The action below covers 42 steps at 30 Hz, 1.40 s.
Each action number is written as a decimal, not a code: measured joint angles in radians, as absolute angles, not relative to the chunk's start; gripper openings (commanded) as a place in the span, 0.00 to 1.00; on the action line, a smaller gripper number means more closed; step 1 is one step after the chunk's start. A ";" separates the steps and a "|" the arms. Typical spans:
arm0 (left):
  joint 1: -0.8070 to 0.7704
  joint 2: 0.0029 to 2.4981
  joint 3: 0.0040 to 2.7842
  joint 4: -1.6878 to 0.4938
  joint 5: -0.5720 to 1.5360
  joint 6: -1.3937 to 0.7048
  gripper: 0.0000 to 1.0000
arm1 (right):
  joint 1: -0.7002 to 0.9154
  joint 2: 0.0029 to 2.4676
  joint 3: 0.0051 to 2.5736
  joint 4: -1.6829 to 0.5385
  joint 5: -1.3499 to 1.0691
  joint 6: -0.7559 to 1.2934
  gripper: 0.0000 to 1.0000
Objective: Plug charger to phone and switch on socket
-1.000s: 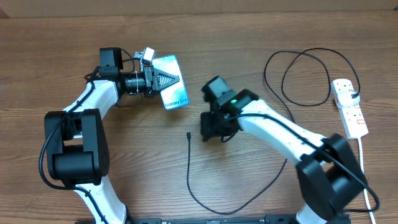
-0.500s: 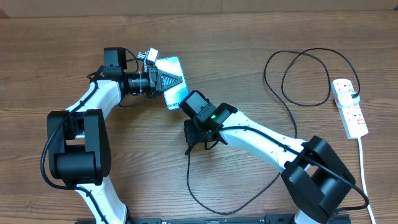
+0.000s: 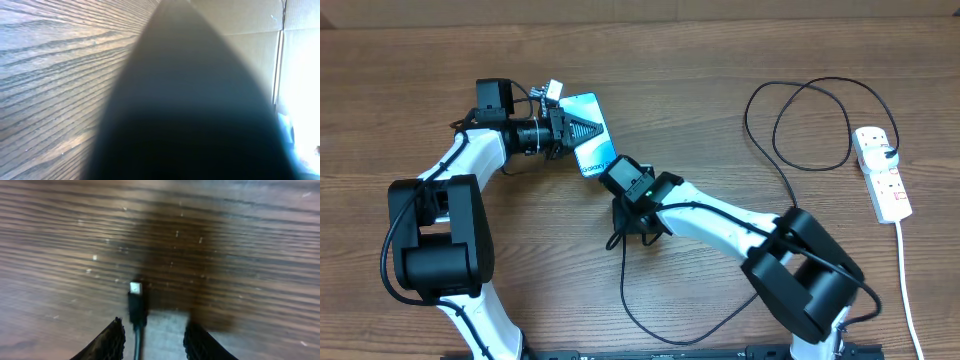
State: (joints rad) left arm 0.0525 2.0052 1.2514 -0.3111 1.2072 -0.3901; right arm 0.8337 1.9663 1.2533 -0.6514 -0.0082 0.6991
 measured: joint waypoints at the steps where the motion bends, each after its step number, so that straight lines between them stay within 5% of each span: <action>1: 0.052 2.005 1.251 -0.311 1.205 -0.390 0.04 | 0.834 1.968 1.253 -0.645 -0.007 0.701 0.34; 17: 0.052 2.005 1.251 -0.312 1.199 -0.390 0.04 | 0.892 1.978 1.254 -0.610 0.007 0.707 0.26; 32: 0.052 2.005 1.251 -0.315 1.199 -0.390 0.04 | 0.890 1.980 1.254 -0.592 0.041 0.707 0.27; 38: 0.052 2.005 1.251 -0.315 1.199 -0.390 0.04 | 0.889 1.981 1.254 -0.582 0.057 0.711 0.38; 42: 0.052 2.005 1.251 -0.315 1.199 -0.390 0.04 | 0.885 1.982 1.254 -0.574 0.066 0.710 0.33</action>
State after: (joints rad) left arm 0.0525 2.0052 1.2514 -0.3149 1.1988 -0.3901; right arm 0.8852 1.9816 1.2541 -0.5743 0.0658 0.7105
